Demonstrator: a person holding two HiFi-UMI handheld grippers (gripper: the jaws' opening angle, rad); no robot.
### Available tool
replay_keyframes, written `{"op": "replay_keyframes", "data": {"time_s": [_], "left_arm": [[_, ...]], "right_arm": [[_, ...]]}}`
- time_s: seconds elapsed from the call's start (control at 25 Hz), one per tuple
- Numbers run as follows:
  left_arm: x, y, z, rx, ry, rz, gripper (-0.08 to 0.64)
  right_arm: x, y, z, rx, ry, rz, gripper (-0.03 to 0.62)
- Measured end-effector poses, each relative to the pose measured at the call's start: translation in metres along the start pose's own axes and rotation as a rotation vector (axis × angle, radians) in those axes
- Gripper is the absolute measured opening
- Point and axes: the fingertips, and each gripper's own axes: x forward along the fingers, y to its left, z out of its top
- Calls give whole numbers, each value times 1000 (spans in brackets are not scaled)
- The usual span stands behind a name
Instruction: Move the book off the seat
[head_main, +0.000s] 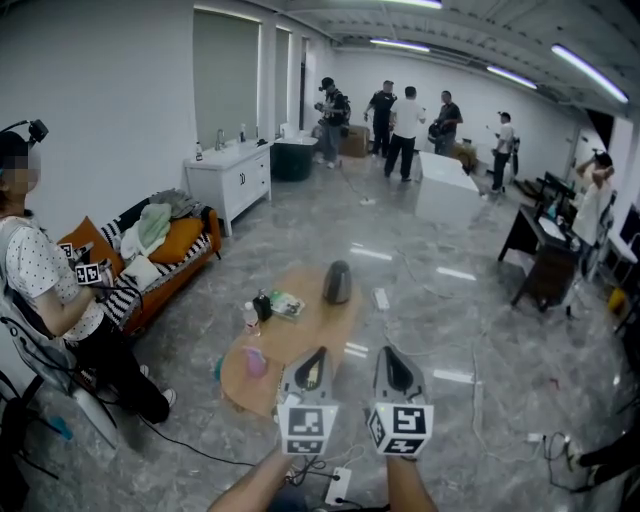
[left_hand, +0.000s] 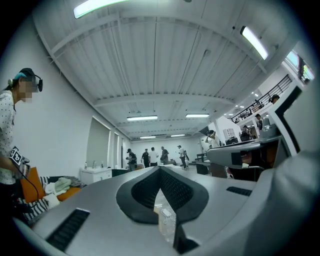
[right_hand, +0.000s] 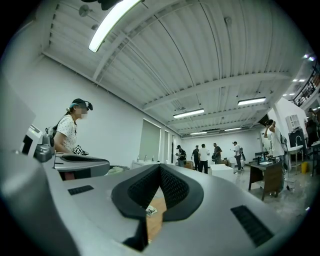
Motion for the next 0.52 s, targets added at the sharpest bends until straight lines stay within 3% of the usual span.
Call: {"op": "replay_keyframes", "data": {"time_s": [0.52], "left_arm": [[-10,3,-1,-2,-2,10,3]], "right_arm": [[-6,6,-3,-2,5,0,5]]}}
